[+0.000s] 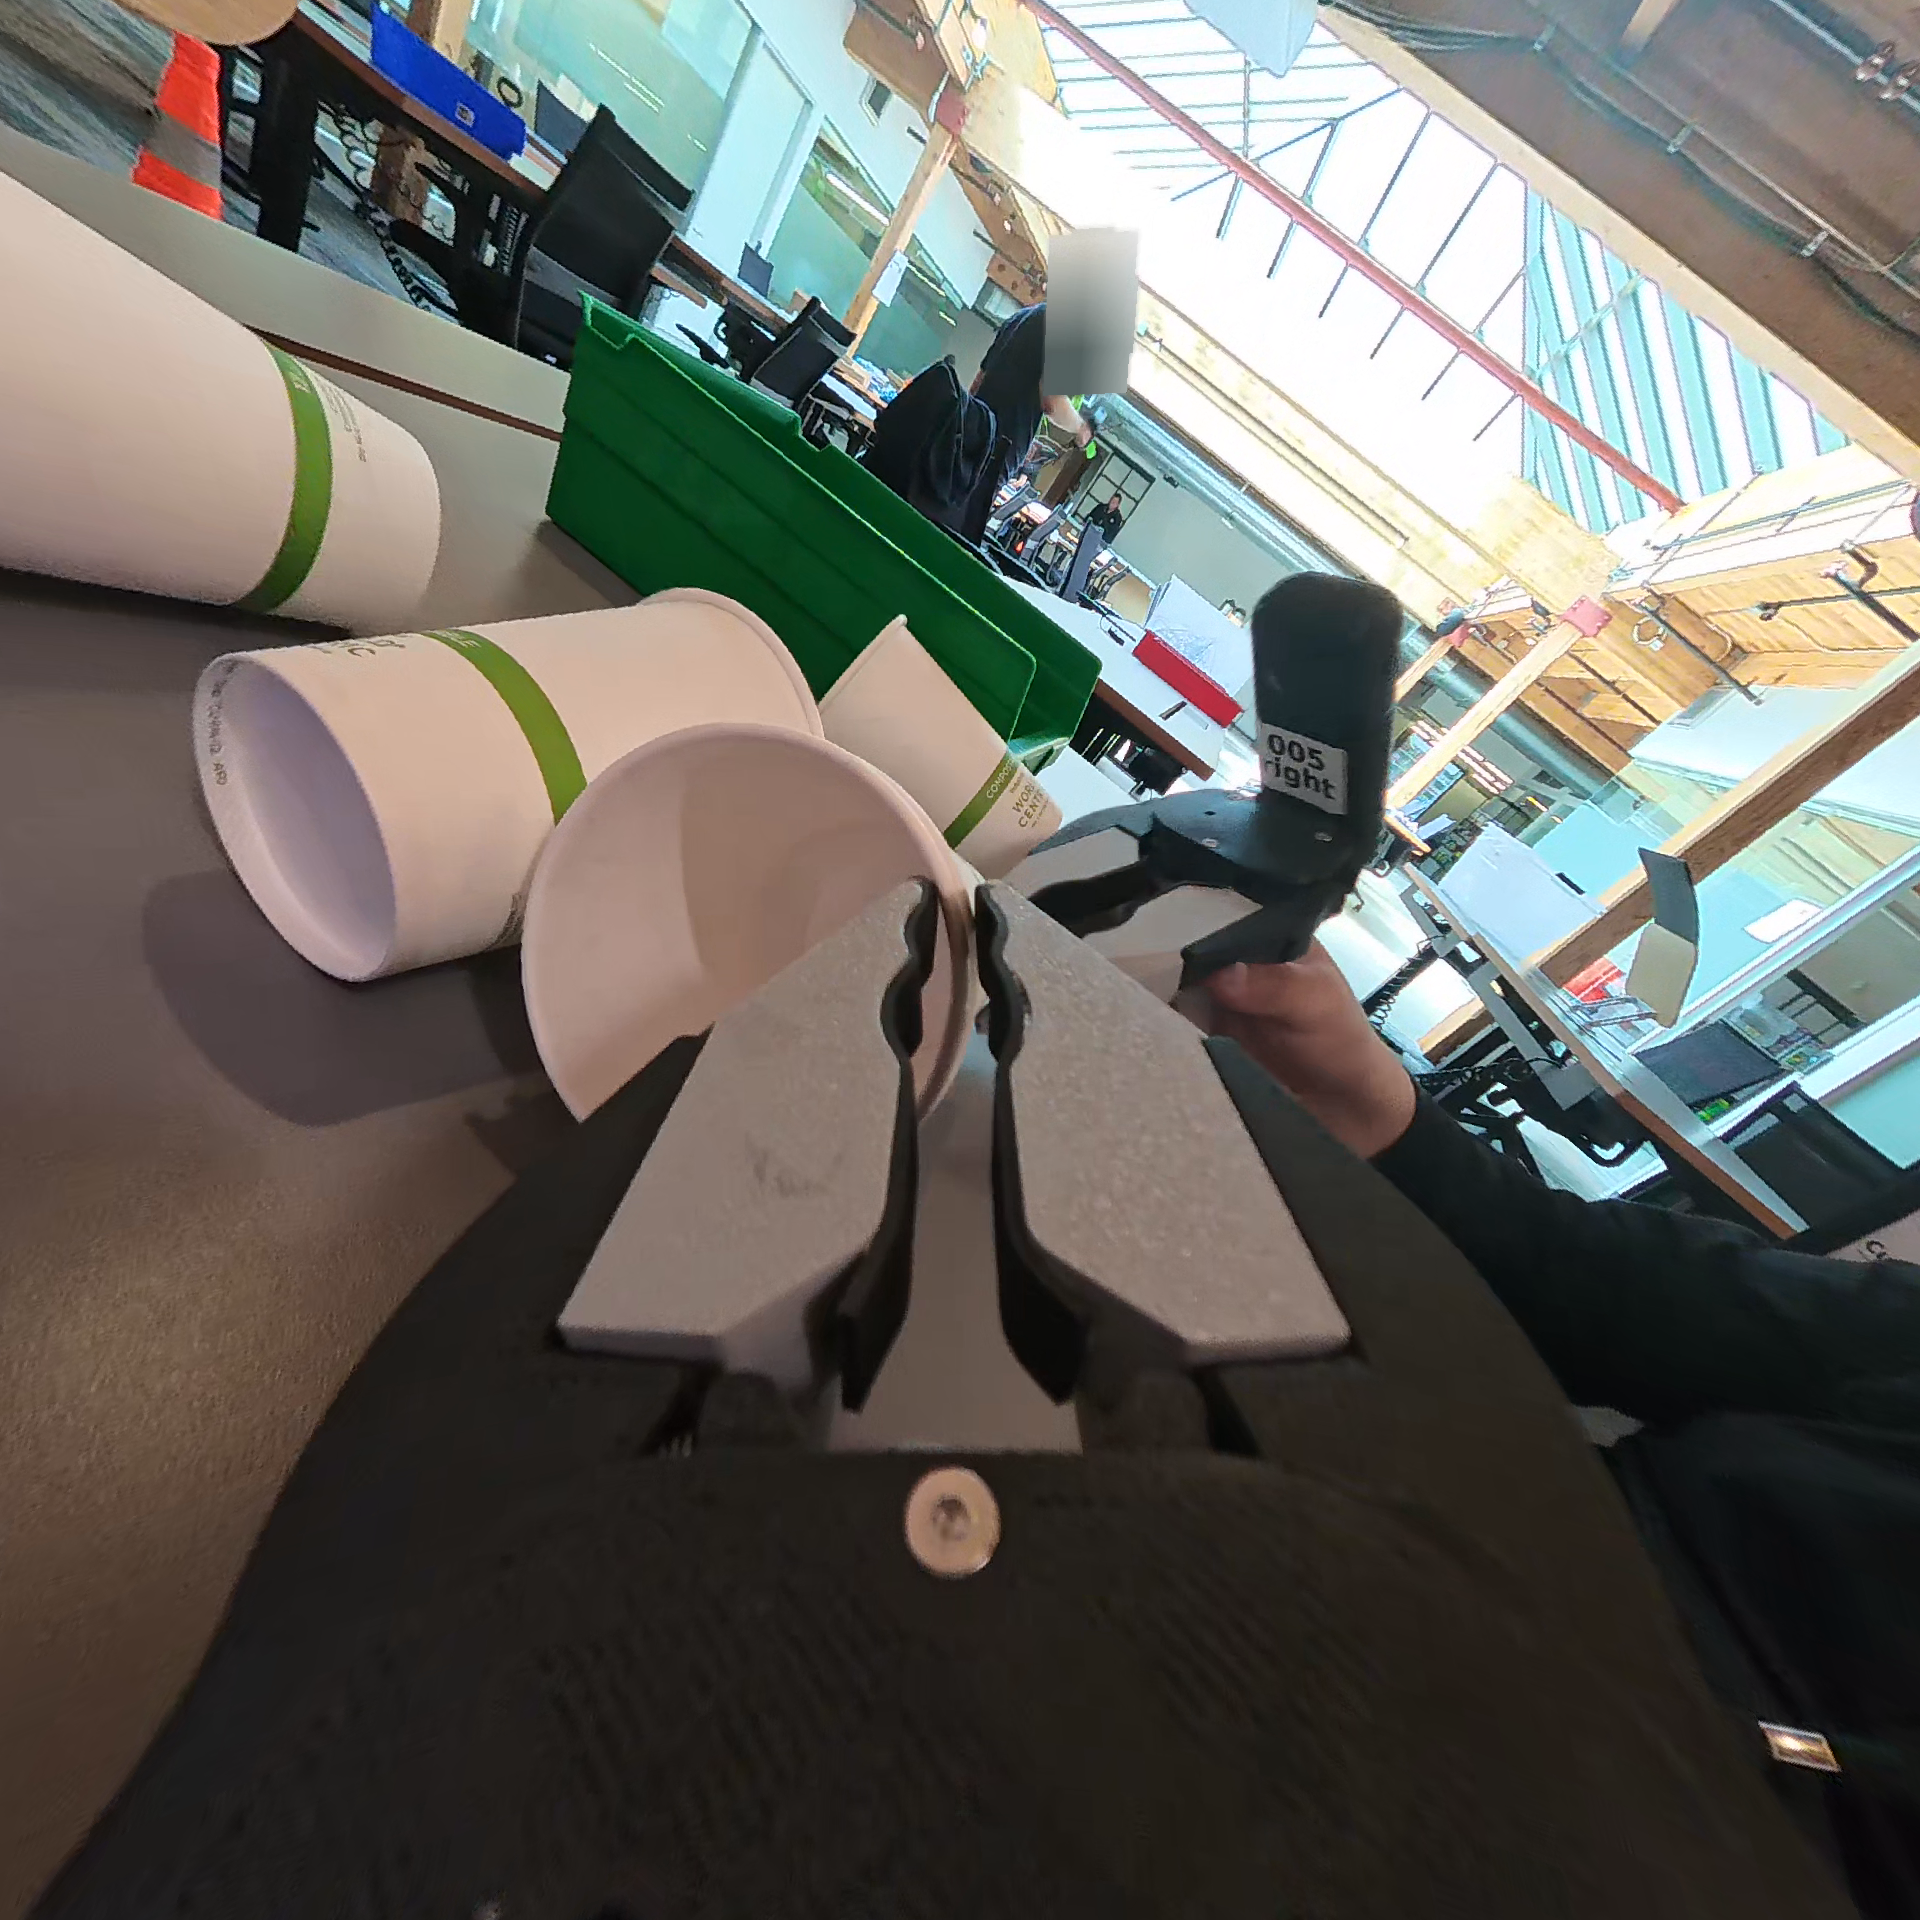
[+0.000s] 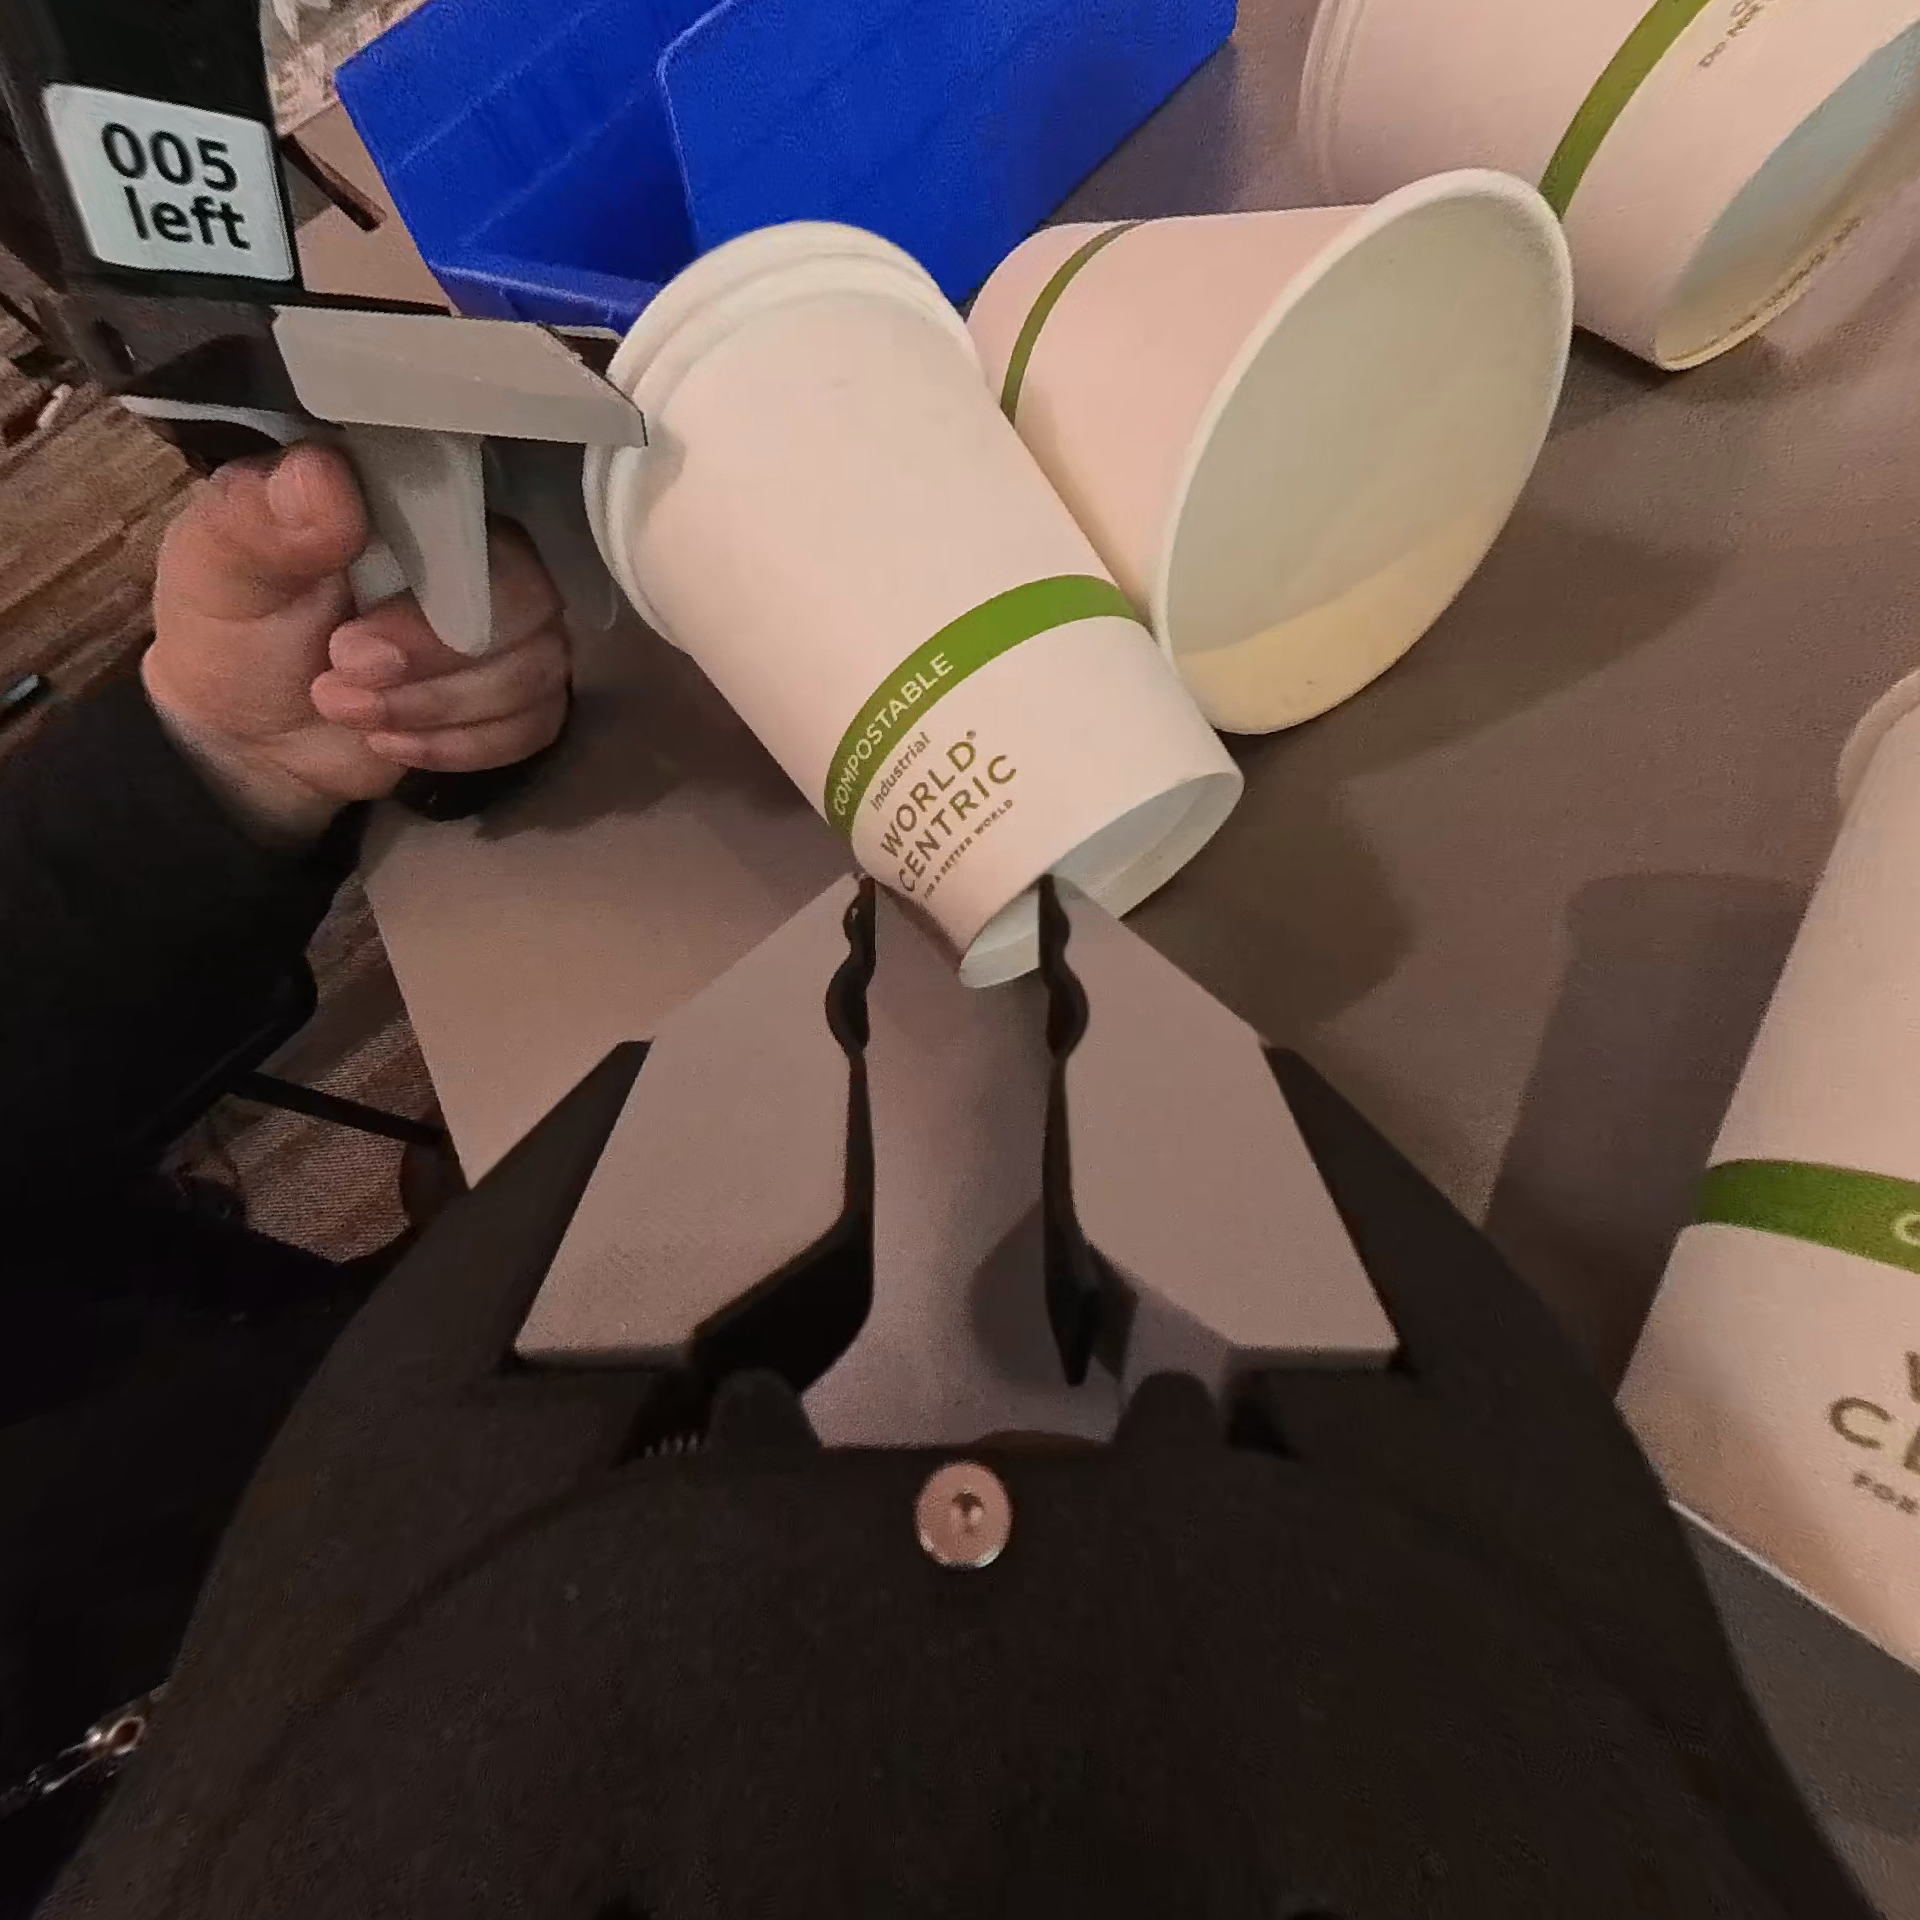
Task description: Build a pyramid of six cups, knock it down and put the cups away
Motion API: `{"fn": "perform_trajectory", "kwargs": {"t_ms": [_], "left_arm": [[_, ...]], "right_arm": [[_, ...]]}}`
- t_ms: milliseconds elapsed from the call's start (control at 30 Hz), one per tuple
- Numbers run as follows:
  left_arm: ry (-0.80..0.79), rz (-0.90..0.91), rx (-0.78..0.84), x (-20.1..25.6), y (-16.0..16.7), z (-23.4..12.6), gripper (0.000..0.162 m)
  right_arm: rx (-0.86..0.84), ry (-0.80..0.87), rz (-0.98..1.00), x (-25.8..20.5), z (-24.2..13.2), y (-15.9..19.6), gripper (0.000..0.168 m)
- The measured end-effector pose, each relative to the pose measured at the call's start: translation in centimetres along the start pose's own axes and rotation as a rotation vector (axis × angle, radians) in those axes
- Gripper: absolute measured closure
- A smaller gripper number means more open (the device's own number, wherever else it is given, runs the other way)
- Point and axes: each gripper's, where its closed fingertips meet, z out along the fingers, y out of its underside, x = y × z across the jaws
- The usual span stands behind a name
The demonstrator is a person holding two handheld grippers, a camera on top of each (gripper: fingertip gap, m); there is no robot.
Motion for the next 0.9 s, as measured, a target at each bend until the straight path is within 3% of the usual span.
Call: {"fn": "perform_trajectory", "kwargs": {"t_ms": [133,367,900], "left_arm": [[0.003,-0.006,0.004,0.0,-0.1,-0.1,0.157],[0.000,0.002,0.002,0.0,0.0,-0.1,0.157],[-0.022,-0.010,0.029,-0.5,-0.5,-0.3,0.160]], "right_arm": [[0.021,0.012,-0.049,0.1,-0.7,-0.4,0.152],[0.053,-0.069,-0.003,0.1,-1.7,-0.5,0.163],[0.031,-0.046,-0.002,1.8,-3.3,0.5,0.164]]}}
